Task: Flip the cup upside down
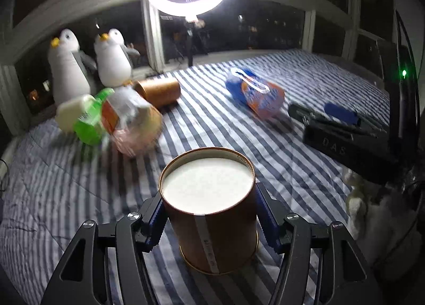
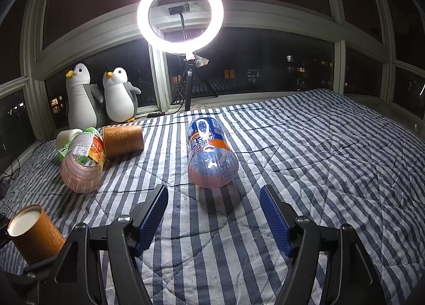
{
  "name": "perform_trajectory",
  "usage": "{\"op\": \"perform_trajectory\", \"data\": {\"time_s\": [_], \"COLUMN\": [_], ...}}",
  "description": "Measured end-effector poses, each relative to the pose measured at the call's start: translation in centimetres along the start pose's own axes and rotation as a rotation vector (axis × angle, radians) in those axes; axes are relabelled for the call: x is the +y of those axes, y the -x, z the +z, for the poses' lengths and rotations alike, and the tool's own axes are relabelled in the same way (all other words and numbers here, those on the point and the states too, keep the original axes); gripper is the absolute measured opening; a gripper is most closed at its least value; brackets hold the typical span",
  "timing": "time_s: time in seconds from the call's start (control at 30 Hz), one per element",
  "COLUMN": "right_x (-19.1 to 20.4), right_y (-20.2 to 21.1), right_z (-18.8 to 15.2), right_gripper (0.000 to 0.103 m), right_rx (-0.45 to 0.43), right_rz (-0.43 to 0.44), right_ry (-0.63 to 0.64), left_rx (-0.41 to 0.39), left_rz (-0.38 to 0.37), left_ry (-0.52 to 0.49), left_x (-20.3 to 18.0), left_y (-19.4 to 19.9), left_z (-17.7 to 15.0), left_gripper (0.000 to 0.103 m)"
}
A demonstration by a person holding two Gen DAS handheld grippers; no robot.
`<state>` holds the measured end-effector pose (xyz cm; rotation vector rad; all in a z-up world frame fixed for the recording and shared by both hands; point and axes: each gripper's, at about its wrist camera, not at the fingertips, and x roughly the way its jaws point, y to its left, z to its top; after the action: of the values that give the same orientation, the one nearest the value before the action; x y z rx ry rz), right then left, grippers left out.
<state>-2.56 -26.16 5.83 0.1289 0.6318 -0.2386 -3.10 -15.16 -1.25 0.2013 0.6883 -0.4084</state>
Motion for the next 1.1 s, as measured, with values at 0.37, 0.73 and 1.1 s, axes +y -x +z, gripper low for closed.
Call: {"op": "perform_trajectory", "data": {"time_s": [0.37,0.73,1.1], "right_x": [0.1,0.1,0.7], "right_y": [-0.1,-0.1,0.2], "right_z": [0.0,0.0,0.0], "right_gripper": [0.068,0.068,0.068], "right_rx": [0.000,0.001,0.030], "right_rz": [-0.003,-0.003,0.041], "right_ry": [0.003,0.003,0.031], "left_rx": [-0.046,0.024,-0.028], "left_rz": [0.071,-0.005,0.009], "left_ry": [0.015,-0.006,0.041], "left_x": [1.3,0.9,2.8], "left_y": [-3.9,-4.5,-0.3], "left_z": [2.6,0.4,0.1], "left_gripper": [0.064,0.081,0.094]}}
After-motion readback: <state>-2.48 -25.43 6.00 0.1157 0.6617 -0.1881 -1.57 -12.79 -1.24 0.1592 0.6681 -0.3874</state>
